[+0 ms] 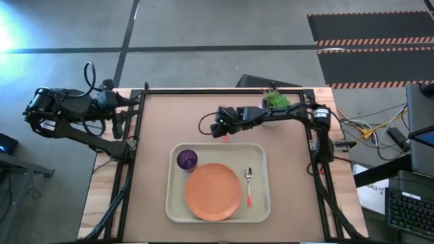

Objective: Pick and place plate/cup/fork/spoon on tray
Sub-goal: Put the orange fork on the white tray to the right of the orange spoon

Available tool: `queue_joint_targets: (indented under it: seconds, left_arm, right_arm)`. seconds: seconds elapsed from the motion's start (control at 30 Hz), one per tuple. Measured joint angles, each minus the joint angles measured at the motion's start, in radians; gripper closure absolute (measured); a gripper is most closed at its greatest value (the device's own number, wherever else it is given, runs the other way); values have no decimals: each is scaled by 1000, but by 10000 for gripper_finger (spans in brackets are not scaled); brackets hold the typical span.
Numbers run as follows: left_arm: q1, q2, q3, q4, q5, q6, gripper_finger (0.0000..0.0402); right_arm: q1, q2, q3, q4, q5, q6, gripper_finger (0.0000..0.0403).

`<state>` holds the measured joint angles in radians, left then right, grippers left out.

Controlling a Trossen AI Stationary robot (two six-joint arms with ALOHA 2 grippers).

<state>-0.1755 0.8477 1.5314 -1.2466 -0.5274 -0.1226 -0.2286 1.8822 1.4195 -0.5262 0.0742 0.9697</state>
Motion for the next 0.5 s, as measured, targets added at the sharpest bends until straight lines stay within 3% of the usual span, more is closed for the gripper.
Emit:
queue_joint_targets:
  seconds: [0.33,0.5]
  left_arm:
    - [0,0,0,-1,0,0,291]
    - [0,-7,0,-3,1,0,291]
  right_arm:
    - [-48,188,189,-29,-111,-146,261]
    - [-50,277,376,-259,-154,-230,262]
